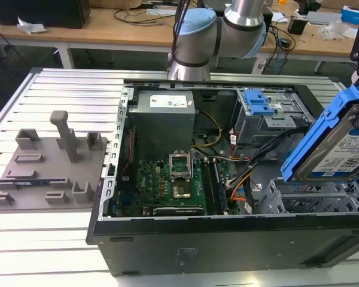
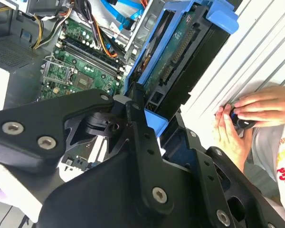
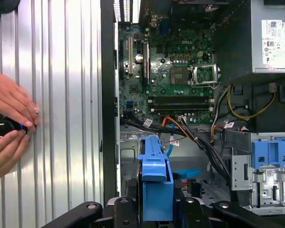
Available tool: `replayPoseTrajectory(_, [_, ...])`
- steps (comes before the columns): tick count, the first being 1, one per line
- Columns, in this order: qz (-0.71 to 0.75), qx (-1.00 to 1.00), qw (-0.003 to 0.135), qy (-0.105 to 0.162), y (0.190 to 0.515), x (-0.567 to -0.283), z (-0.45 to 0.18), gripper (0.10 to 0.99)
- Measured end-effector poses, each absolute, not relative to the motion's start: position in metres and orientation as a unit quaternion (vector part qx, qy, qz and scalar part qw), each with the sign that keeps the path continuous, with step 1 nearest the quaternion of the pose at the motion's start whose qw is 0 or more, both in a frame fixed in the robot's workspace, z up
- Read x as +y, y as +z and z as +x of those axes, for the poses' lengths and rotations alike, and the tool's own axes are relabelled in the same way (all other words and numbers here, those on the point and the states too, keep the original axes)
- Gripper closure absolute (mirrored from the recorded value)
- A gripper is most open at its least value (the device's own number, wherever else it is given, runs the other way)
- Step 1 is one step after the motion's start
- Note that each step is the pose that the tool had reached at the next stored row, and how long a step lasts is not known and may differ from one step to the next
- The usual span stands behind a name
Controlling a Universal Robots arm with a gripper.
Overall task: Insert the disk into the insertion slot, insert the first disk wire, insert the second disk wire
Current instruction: 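Insert the disk into the insertion slot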
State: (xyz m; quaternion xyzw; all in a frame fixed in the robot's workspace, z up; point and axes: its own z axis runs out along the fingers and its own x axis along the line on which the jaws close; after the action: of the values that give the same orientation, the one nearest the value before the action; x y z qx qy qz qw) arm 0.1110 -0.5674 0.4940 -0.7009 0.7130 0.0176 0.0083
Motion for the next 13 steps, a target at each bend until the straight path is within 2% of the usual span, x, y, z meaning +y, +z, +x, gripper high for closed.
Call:
replayPoseTrajectory(7, [-0.701,0.713,0.015,0.011,0.4914,-0.5674,0.1099,0.722])
replayPoseTrajectory(13, [-0.701,0.713,0.015,0.01,0.4911,-0.5674,0.1098,0.722])
